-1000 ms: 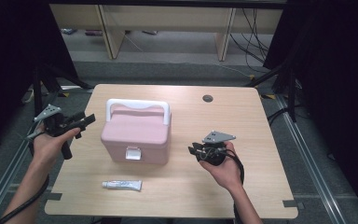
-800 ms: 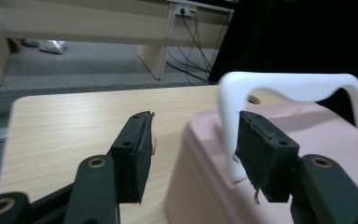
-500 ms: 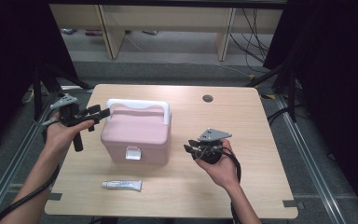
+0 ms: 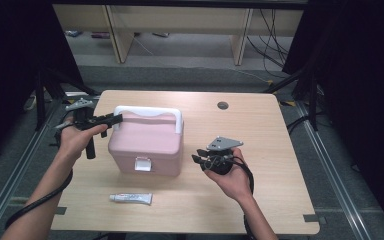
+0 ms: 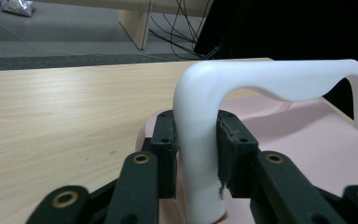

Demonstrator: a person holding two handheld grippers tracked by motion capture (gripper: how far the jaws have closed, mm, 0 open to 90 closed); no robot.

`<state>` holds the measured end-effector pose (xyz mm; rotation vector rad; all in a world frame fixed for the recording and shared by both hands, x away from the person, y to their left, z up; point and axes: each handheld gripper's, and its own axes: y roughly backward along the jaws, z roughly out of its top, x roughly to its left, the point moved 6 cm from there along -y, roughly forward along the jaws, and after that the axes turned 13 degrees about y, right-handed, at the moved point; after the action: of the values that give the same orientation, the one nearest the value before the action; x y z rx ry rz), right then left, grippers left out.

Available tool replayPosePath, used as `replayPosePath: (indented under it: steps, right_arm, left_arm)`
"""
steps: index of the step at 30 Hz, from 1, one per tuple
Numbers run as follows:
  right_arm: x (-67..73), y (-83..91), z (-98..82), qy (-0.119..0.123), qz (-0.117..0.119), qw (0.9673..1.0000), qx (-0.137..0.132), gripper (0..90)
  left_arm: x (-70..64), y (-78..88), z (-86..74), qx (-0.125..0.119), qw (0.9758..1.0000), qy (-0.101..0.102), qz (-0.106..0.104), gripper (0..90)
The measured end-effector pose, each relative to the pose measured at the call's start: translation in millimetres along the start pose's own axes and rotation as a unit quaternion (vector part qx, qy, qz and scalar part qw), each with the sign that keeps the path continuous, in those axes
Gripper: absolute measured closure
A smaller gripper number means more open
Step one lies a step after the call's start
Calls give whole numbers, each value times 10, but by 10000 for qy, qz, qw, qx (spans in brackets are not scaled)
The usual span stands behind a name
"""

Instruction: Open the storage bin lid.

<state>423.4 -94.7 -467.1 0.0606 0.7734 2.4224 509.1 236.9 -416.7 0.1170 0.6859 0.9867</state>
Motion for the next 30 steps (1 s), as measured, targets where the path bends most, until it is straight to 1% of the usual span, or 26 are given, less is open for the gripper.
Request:
replayPosePath:
  steps: [1, 3, 4, 5, 6, 7, 8, 9, 10, 11, 12, 13, 14, 15, 17, 18, 19, 20, 21, 22, 23, 25, 26, 28, 29, 30]
  right_arm:
    - [9, 10, 14, -46, -61, 10000, 16, 702]
    - [8, 10, 41, 97, -13, 10000, -20, 707]
    - [21, 10, 58, 82, 13, 9999, -66, 713]
    - [40, 21, 71, 21, 6, 10000, -55, 720]
    - [49, 15, 89, 19, 50, 9999, -116, 730]
    - [49, 15, 89, 19, 50, 9999, -116, 730]
    - [62, 12, 114, 40, 72, 9999, -135, 747]
    - [65, 1, 128, 86, 94, 9998, -183, 773]
    - [65, 1, 128, 86, 94, 9998, -183, 773]
    - [86, 4, 143, -18, 153, 9998, -158, 841]
    - [94, 3, 152, -28, 181, 9997, -165, 875]
    - [87, 2, 158, 70, 171, 9997, -159, 900]
    - [100, -2, 165, 15, 196, 9997, -153, 900]
    - [112, -3, 176, -12, 235, 9996, -156, 900]
    - [139, -18, 208, -54, 308, 9993, -221, 900]
    - [142, -20, 229, 23, 320, 9992, -244, 900]
    - [151, -21, 251, 19, 317, 9991, -270, 900]
    - [172, -28, 274, -30, 373, 9989, -276, 900]
    - [172, -28, 274, -30, 373, 9989, -276, 900]
    - [193, -27, 315, -27, 377, 9990, -246, 900]
    - [195, -42, 338, 42, 389, 9988, -294, 900]
    - [197, -46, 354, 58, 369, 9989, -267, 900]
    - [231, -90, 391, 2, 491, 9982, -344, 900]
    - [233, -99, 408, 34, 446, 9983, -375, 900]
    - [253, -96, 413, -69, 442, 9986, -294, 900]
    - [251, -116, 429, 45, 460, 9983, -368, 900]
  left_arm:
    - [-5, 9, 5, 45, 9999, 141, 21, 714]
    - [-5, 11, 9, 59, 9996, 269, -7, 721]
    - [-5, 12, 11, 74, 9995, 303, -20, 723]
    - [-5, 12, 11, 74, 9995, 303, -20, 724]
    - [-8, 15, 21, 98, 9993, 360, -42, 725]
    - [-8, 15, 21, 98, 9993, 360, -42, 725]
    - [-9, 17, 27, 130, 9992, 388, -26, 725]
    - [-14, 9, 34, 104, 9990, 434, -55, 725]
    - [-12, 13, 39, 142, 9988, 457, -32, 725]
    - [-14, 13, 53, 185, 9983, 555, -25, 725]
    - [-16, 8, 63, 171, 9980, 606, -61, 725]
    - [-18, 9, 73, 174, 9975, 683, -57, 725]
    - [-14, 15, 84, 218, 9973, 705, -42, 725]
    - [-18, 12, 99, 193, 9968, 778, -57, 725]
    - [-16, 13, 127, 199, 9961, 856, -61, 725]
    - [-16, 12, 140, 200, 9959, 875, -66, 725]
    - [-20, 10, 149, 214, 9957, 895, -60, 725]
    - [-21, 8, 157, 207, 9957, 901, -68, 725]
    - [-21, 8, 157, 207, 9957, 901, -68, 725]
    - [-21, 6, 167, 219, 9955, 919, -64, 725]
    - [-22, 6, 171, 231, 9953, 935, -52, 725]
    - [-21, 5, 172, 228, 9953, 942, -61, 725]
    - [-22, 5, 172, 235, 9953, 938, -60, 724]
    - [-20, 6, 171, 236, 9953, 936, -61, 724]
    - [-17, 8, 172, 232, 9953, 937, -65, 724]
    - [-13, 8, 172, 226, 9953, 937, -83, 723]
